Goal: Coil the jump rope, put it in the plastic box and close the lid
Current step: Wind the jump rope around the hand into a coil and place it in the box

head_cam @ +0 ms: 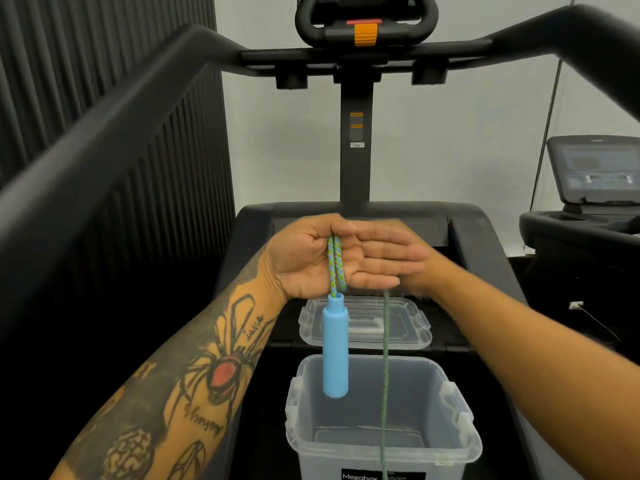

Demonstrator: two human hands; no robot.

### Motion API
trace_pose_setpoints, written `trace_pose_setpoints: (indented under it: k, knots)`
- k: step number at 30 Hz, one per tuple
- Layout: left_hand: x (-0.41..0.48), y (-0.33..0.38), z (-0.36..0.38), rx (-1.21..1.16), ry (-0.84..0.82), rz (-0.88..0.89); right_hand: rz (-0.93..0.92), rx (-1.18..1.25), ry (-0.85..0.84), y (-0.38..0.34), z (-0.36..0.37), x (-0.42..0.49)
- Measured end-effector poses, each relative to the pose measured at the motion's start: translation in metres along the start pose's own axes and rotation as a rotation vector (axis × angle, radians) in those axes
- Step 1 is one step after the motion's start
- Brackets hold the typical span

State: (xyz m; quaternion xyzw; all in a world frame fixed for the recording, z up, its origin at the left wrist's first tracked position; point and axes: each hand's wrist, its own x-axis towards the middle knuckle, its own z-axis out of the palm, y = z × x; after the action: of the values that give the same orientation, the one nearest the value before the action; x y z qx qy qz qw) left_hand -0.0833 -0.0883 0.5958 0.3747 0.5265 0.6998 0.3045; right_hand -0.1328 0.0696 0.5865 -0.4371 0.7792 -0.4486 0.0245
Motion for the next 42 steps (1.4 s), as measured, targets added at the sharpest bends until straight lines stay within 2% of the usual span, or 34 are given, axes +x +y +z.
trace_pose_setpoints:
  k: [2,5,10,14,18,21,25,33,42]
  knots:
    - [0.0,0.002,-0.003,0.017,0.027,0.015,0.025,-0.178,0.068,0.016,0.022,-0.02]
    - [-0.003,0.005,-0.009,0.053,0.084,0.021,0.008,-0.149,-0.045,0.022,0.05,-0.047]
    - [-0.005,0.003,-0.019,0.108,0.139,-0.001,-0.137,-0.323,-0.125,-0.02,0.048,-0.079]
    - [-0.005,-0.003,-0.021,0.061,0.151,-0.03,-0.228,-0.43,-0.073,-0.069,0.017,-0.079]
    - [-0.003,0.0,-0.01,0.016,0.054,-0.042,-0.299,-0.543,0.123,-0.095,-0.016,-0.051]
    - [-0.002,0.004,-0.003,0.033,0.001,-0.055,-0.294,-0.599,0.178,-0.094,-0.035,-0.025]
    - [-0.003,0.005,0.0,0.078,-0.007,-0.039,-0.273,-0.574,0.18,-0.082,-0.045,-0.004]
    - [0.001,0.005,0.004,0.079,0.046,-0.034,-0.272,-0.352,0.194,-0.061,-0.043,0.006]
    - [0.002,0.004,0.005,0.069,0.063,-0.011,-0.267,-0.27,0.209,-0.047,-0.036,0.012]
